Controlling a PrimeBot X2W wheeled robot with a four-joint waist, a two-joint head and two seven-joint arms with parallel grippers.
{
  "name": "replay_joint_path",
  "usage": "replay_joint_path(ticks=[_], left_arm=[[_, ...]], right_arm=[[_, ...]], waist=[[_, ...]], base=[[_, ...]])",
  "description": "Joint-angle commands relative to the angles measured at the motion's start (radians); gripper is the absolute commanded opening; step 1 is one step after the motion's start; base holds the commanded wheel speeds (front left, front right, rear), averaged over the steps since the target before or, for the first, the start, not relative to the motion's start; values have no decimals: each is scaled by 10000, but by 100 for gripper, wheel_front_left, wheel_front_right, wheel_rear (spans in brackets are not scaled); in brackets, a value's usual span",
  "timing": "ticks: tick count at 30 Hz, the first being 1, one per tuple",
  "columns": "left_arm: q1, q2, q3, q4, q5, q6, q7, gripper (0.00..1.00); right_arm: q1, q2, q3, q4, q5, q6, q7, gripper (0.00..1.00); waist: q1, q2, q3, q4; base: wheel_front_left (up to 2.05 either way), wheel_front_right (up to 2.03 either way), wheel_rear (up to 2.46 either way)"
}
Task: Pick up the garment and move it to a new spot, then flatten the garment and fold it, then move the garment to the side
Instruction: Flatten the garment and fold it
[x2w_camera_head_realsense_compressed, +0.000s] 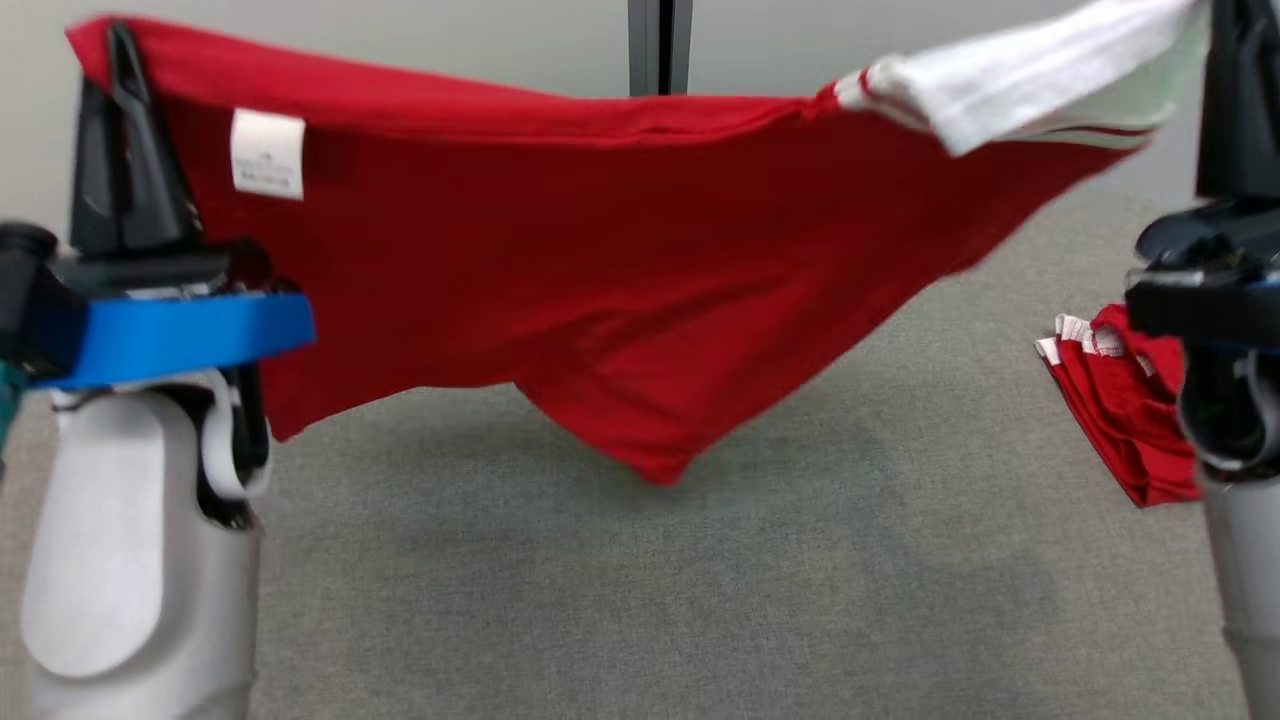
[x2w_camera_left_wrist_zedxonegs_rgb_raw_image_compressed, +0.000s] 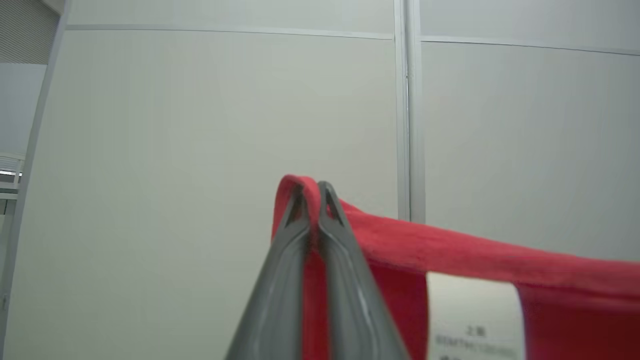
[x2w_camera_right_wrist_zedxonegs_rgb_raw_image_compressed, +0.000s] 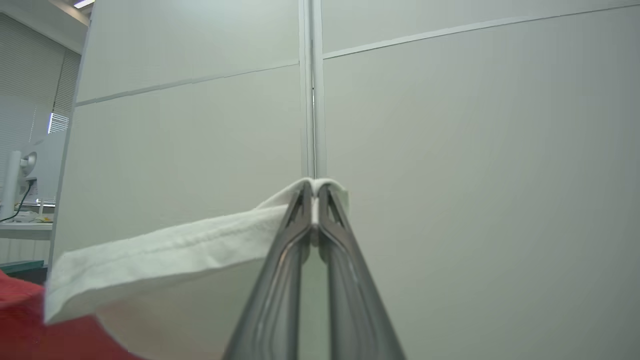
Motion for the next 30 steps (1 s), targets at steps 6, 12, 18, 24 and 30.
replay_joint_path(ticks=[6, 12, 18, 24, 30], left_arm=[[-2022, 309, 121, 347, 227, 311, 766, 0], [-3584, 282, 57, 1681, 448, 628, 896, 0], [-5765, 259, 125, 3389, 675, 972, 171, 0], [-6251, 191, 135, 4433, 679, 909, -105, 0], [-3744, 51, 580, 4816, 441, 756, -106, 0]], right_arm=[[-2319, -862, 353, 749, -235, 1, 10, 0], [-4366, -1083, 809, 2182, -805, 1, -10, 0], [-6855, -880, 80, 3389, -1799, 0, -24, 0], [-6987, -789, -434, 3790, -2026, -2, -22, 0], [-4337, -741, -260, 3774, -1416, -10, -23, 0]], waist=[[4, 3, 896, 162], [4, 3, 1995, 229], [4, 3, 2903, 306], [4, 3, 2874, 257], [4, 3, 2444, 45]], base=[[0, 0, 0], [0, 0, 0], [0, 0, 0], [0, 0, 0], [0, 0, 0]])
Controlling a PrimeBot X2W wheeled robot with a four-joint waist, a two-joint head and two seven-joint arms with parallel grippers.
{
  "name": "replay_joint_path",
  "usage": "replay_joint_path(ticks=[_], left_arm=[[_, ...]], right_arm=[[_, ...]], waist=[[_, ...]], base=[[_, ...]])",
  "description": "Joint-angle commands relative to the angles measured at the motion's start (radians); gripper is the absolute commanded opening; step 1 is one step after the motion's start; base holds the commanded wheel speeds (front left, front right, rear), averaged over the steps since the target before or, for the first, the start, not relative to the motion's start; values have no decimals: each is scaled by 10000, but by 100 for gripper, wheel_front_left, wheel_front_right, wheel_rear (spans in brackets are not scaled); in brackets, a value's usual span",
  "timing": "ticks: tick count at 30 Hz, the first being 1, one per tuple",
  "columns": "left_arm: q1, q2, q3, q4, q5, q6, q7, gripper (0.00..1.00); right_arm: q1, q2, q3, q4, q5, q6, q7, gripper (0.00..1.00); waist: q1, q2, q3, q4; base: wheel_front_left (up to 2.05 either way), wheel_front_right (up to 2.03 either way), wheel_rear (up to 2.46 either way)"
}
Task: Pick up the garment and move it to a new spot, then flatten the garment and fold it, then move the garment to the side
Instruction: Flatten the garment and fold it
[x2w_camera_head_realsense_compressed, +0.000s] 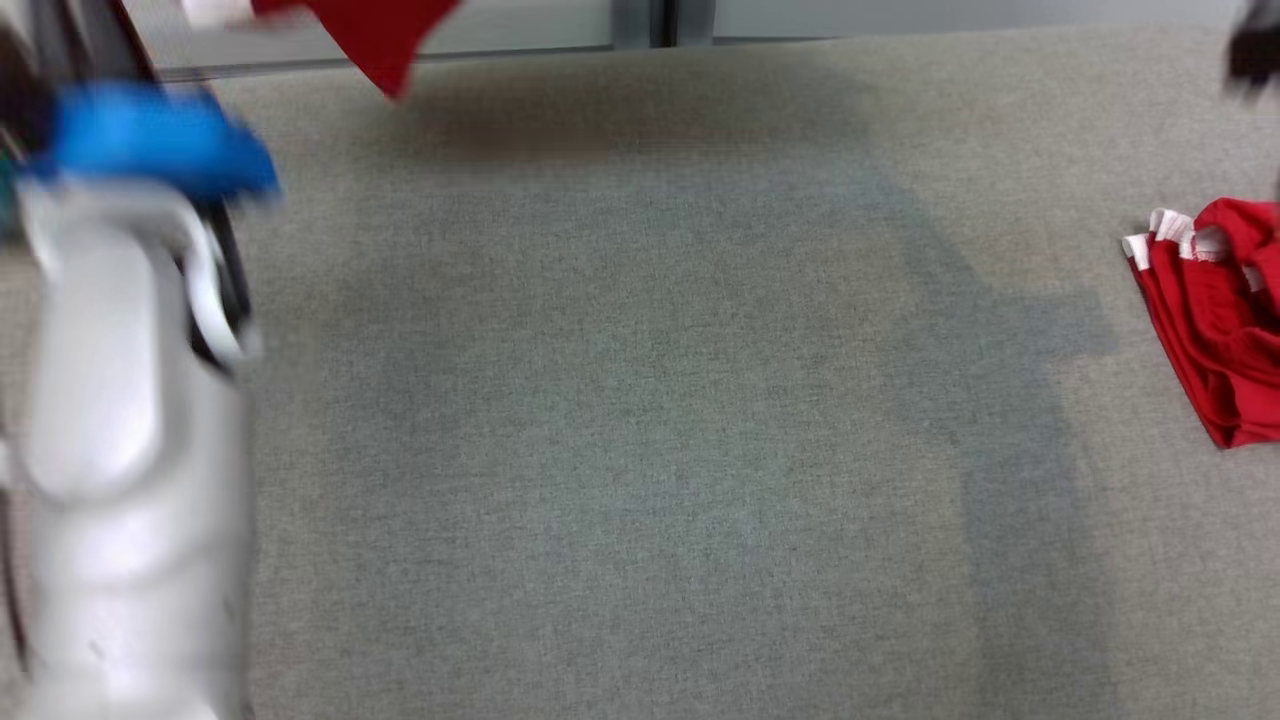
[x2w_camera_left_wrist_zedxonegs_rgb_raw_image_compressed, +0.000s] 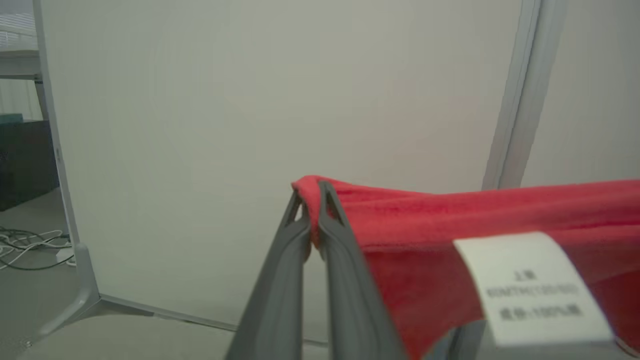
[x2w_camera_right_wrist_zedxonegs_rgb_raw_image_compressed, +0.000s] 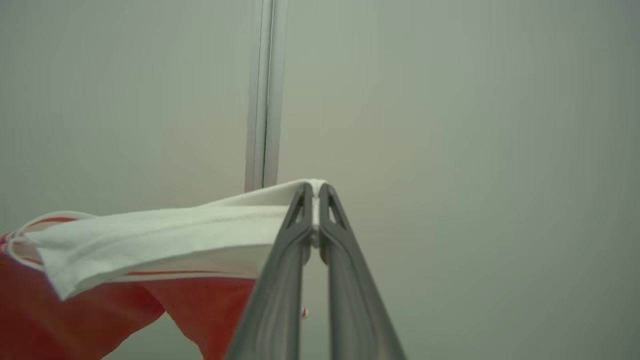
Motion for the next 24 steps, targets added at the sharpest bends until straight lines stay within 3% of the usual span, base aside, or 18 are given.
replay_joint_path(ticks=[1, 10, 17, 24], left_arm=[[507, 14, 184, 16, -86, 42, -15, 0], [4798, -924, 260, -62, -630, -231, -20, 0], [6704, -942, 57, 60, -1624, -13, -21, 0], [8316, -950, -140, -68, -1963, 53, -22, 0]], right_arm=[[526, -97, -116, -70, 145, -23, -38, 0], [5679, 492, 730, 25, 1644, -20, -41, 0], [7902, 967, 1237, -90, 1983, -17, -40, 0], [9562, 871, 1972, -67, 2040, -15, -40, 0]], waist=[[0, -2, -121, -82], [0, -2, -872, -176], [0, -2, -1734, -323], [0, -2, -2732, -345]], base=[[0, 0, 0], [0, 0, 0], [0, 0, 0], [0, 0, 0]])
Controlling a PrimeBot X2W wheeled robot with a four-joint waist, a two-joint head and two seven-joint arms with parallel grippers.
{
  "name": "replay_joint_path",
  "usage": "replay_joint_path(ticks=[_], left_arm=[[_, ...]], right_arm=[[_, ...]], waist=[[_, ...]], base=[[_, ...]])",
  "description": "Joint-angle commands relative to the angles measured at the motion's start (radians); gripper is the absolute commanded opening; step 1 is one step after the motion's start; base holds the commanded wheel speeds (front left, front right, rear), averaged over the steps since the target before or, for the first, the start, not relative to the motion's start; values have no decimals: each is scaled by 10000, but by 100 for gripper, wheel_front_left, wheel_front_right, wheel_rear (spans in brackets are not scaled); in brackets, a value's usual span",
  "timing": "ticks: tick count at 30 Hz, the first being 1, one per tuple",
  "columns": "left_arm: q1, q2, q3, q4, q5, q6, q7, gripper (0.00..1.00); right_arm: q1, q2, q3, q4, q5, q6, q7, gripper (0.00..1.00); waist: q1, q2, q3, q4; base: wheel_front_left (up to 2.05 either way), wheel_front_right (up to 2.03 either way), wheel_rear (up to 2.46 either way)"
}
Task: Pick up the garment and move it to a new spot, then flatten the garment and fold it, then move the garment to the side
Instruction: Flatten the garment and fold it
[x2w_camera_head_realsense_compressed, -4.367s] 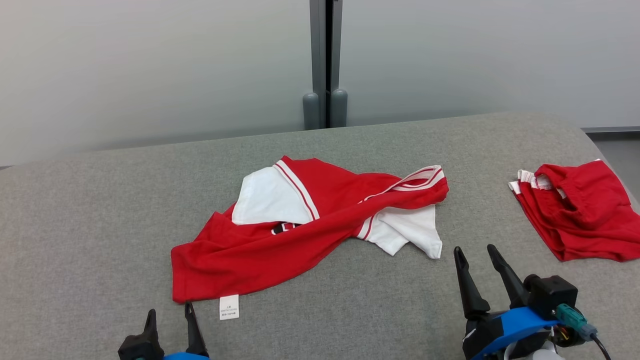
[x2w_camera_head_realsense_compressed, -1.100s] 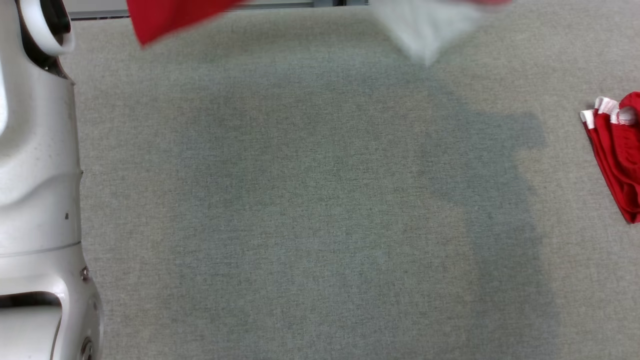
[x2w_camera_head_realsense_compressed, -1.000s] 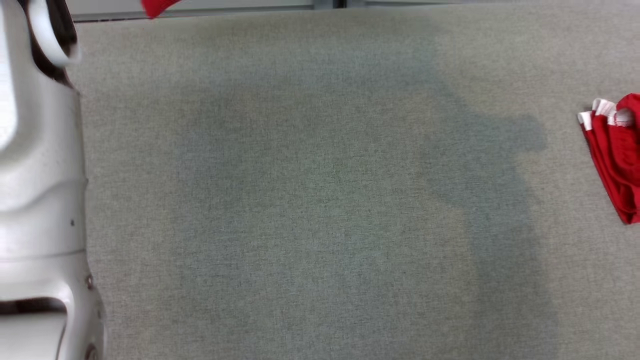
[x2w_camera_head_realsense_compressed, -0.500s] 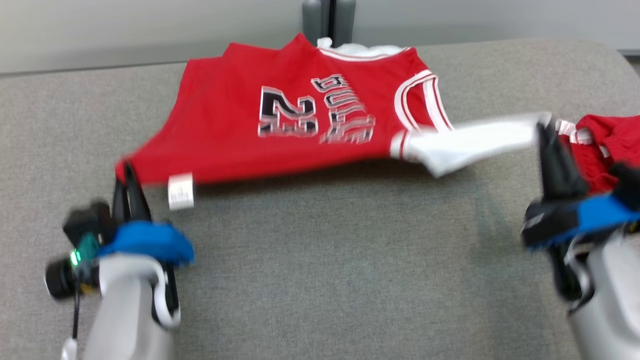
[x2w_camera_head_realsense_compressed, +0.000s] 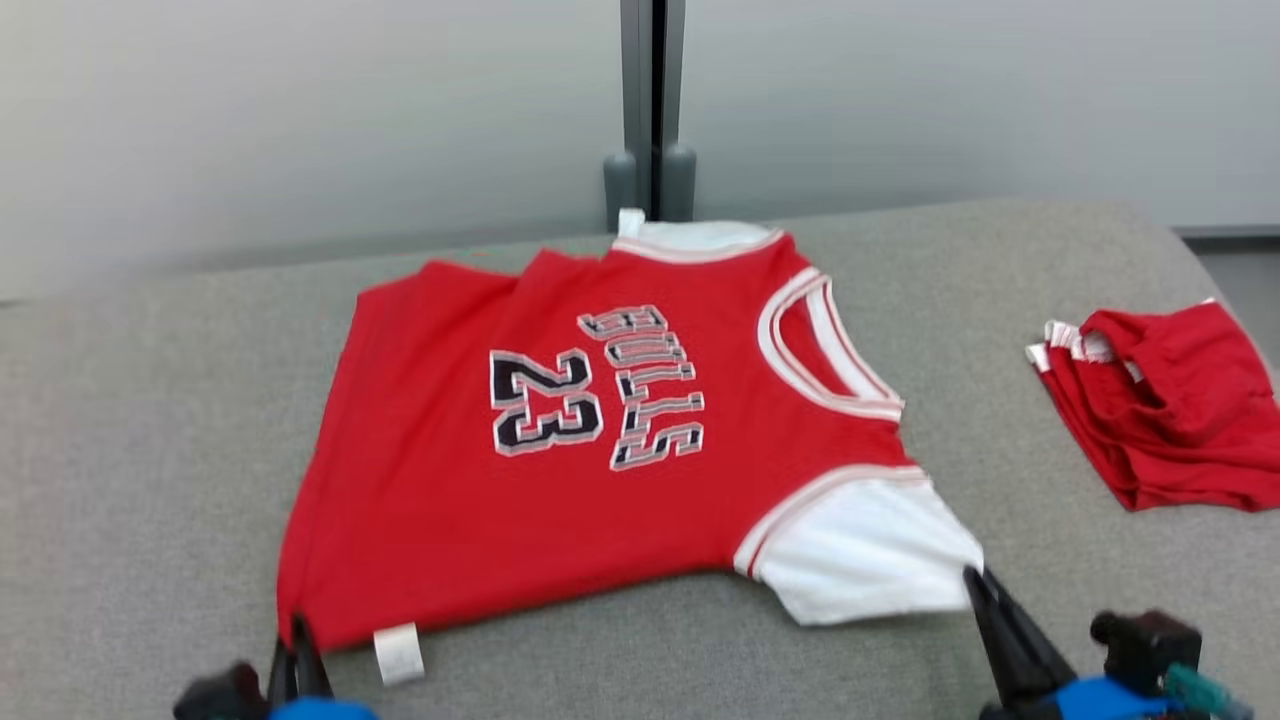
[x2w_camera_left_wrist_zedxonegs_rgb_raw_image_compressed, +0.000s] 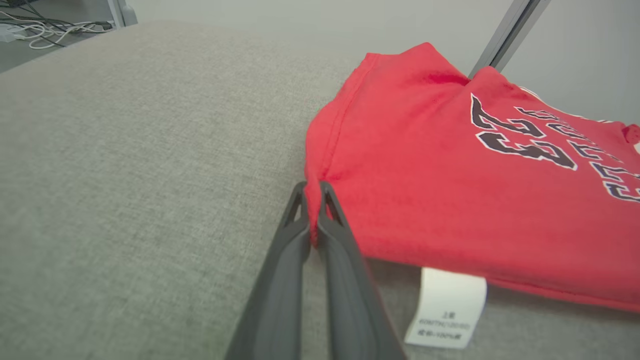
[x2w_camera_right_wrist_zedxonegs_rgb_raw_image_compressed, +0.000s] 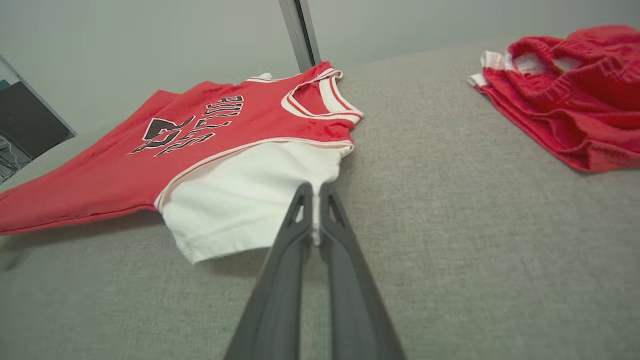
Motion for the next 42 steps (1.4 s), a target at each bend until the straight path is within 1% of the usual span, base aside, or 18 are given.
replay_joint_path(ticks=[1, 7, 11, 13, 16, 18, 25, 29, 34, 39, 41, 42], left_arm=[[344, 20, 9, -49, -54, -5, -25, 0], [1553, 19, -39, -472, -247, 49, -24, 0], [1719, 19, -91, -931, -126, 103, -24, 0], [1465, 17, -195, -1160, 9, 108, -26, 0], [912, 17, -249, -1363, -296, 137, -24, 0], [381, 2, -371, -1278, -305, 152, -25, 0], [-1527, 15, -932, -543, 94, 372, -26, 0], [-2402, 12, -943, -267, 67, 572, -25, 0], [-3043, 6, -965, 152, 132, 707, -25, 0], [-3424, 9, -1082, 511, 203, 647, -25, 0], [-3518, 8, -1034, 460, 216, 706, -25, 27], [-3533, 5, -1031, 419, 253, 701, -25, 45]], right_arm=[[350, -76, 28, 9, 103, -4, -44, 0], [1647, -182, 339, -336, 272, -4, -44, 0], [1770, -141, -54, -777, 355, -4, -45, 0], [1422, -49, -227, -973, 281, -4, -45, 0], [604, 73, -330, -1035, 135, -4, -45, 0], [-54, 137, -379, -937, 11, -4, -43, 0], [-2377, 163, -413, 53, -375, -4, -39, 0], [-3452, 168, -391, 688, -550, -3, -39, 0], [-4427, 113, -485, 1449, -933, -3, -39, 0], [-4903, 154, -501, 1805, -1241, -3, -39, 0], [-4980, 196, -664, 1829, -1326, -3, -39, 0], [-5002, 215, -770, 1767, -1399, -3, -39, 37]], waist=[[3, 3, -302, -136], [3, 3, -708, -25], [3, 3, -665, 53], [3, 3, -547, 67], [3, 3, -201, 101], [3, 3, 85, 161], [3, 3, 1026, 372], [3, 3, 1563, 494], [3, 3, 2014, 633], [3, 3, 2277, 712], [3, 3, 2322, 719], [3, 3, 2337, 719]], base=[[0, 0, 0], [0, 0, 0], [0, 0, 0], [0, 0, 0], [0, 0, 0], [0, 0, 0], [0, 0, 0], [0, 0, 0], [0, 0, 0], [0, 0, 0], [0, 0, 0], [0, 0, 0]])
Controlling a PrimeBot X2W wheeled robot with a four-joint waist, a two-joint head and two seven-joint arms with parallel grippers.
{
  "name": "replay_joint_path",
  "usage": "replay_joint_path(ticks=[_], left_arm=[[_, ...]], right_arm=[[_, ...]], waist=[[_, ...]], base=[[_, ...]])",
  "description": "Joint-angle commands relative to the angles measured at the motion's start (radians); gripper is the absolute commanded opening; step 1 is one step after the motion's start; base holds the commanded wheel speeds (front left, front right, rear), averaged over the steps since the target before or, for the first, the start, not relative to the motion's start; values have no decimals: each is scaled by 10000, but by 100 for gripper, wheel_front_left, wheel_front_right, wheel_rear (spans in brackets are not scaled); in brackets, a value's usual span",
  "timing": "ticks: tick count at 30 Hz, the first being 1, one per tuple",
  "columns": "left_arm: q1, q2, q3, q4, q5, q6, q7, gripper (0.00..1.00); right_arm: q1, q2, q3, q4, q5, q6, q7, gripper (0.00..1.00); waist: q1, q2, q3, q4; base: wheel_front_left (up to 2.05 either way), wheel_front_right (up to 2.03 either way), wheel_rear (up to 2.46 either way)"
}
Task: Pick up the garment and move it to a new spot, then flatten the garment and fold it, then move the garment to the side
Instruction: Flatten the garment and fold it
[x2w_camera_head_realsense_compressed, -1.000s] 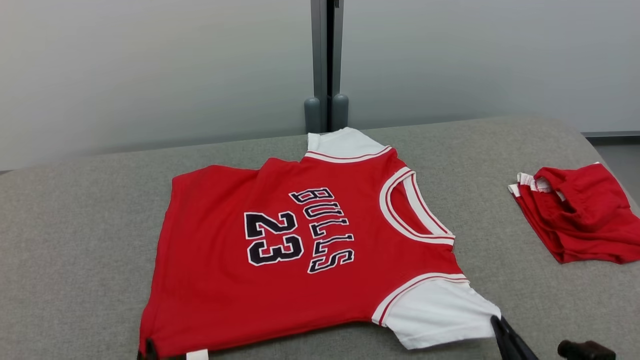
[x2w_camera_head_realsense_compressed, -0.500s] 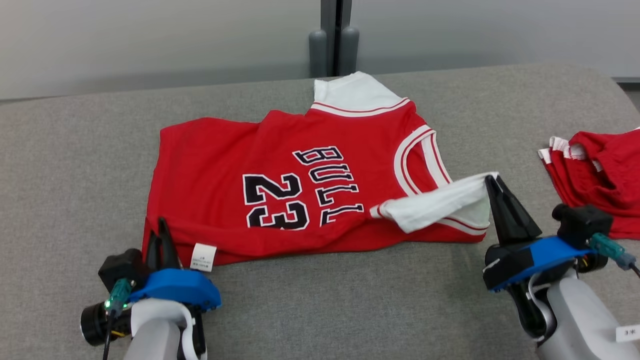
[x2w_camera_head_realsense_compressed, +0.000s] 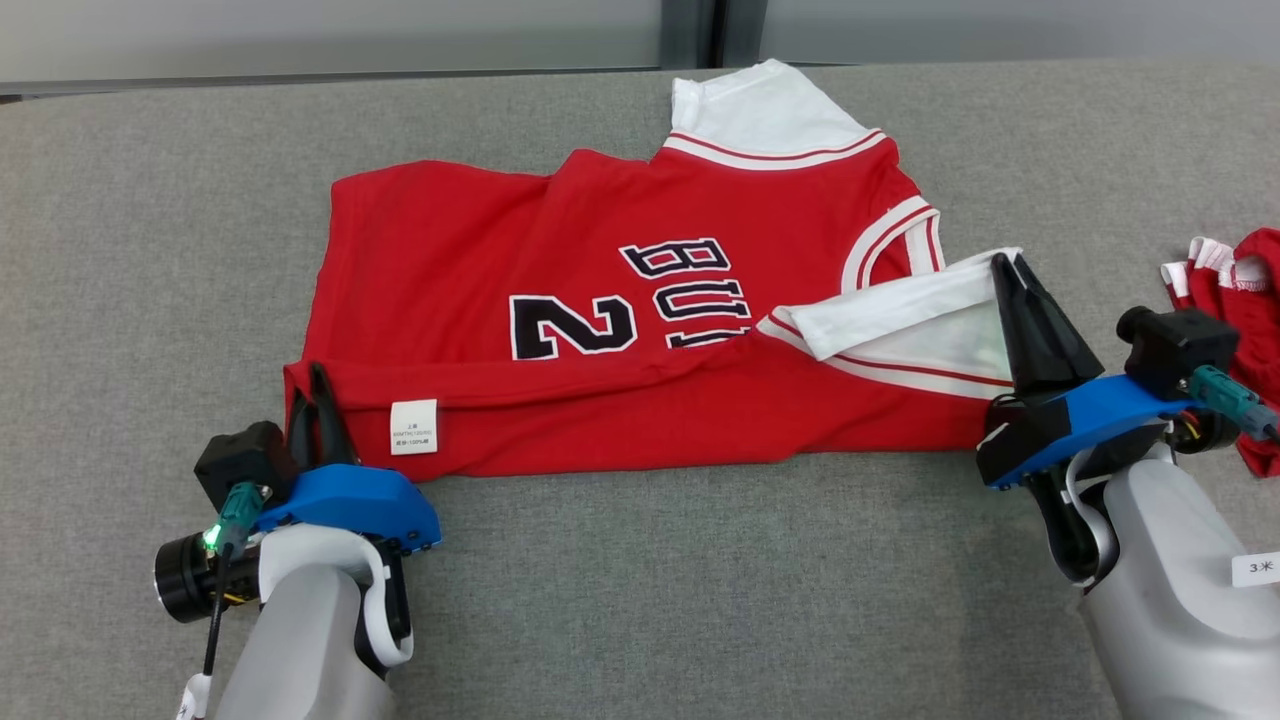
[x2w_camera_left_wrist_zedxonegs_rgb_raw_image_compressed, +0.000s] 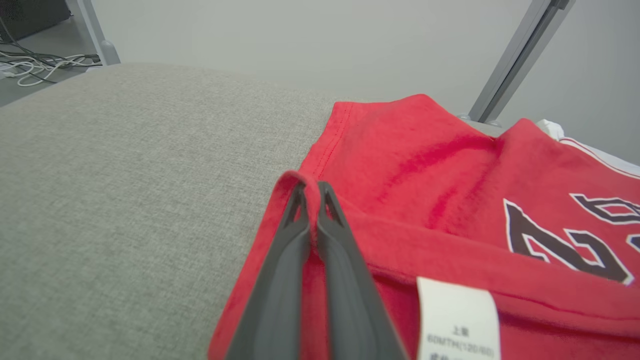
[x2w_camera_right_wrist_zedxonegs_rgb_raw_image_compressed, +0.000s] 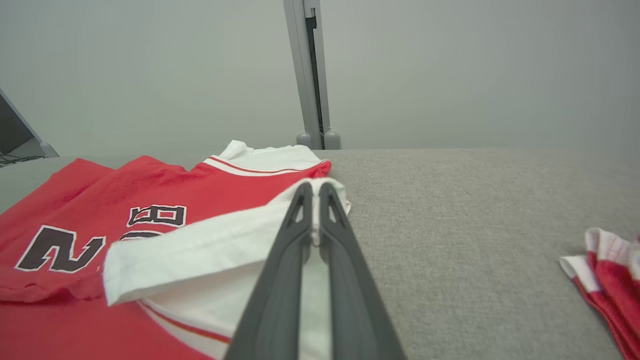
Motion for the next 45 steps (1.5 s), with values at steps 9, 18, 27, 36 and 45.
replay_joint_path(ticks=[9, 18, 27, 36, 45], left_arm=[[693, -1, 252, -692, -395, 5, -23, 100], [1118, 4, 162, 40, -673, -9, -21, 100], [910, -6, 130, 1138, -873, 331, 69, 100], [628, -90, -803, 2531, -1583, -278, 149, 0], [356, -34, -752, 1693, -1499, -501, 21, 0]], right_arm=[[591, 310, -678, -591, -200, 1, -31, 100], [1590, 498, -769, -430, -117, 1, -30, 100], [1643, 693, -277, 520, 76, 1, -31, 100], [1107, 870, 121, 2452, 210, 1, 58, 0], [1102, 593, -136, 1478, 727, 1, -19, 0]], waist=[[-2, -3, -101, -134], [-2, -3, -78, -326], [-2, -3, 43, -387], [-2, -3, 173, -243], [-2, -3, -385, -85]], base=[[0, 0, 0], [0, 0, 0], [0, 0, 0], [0, 0, 0], [0, 0, 0]])
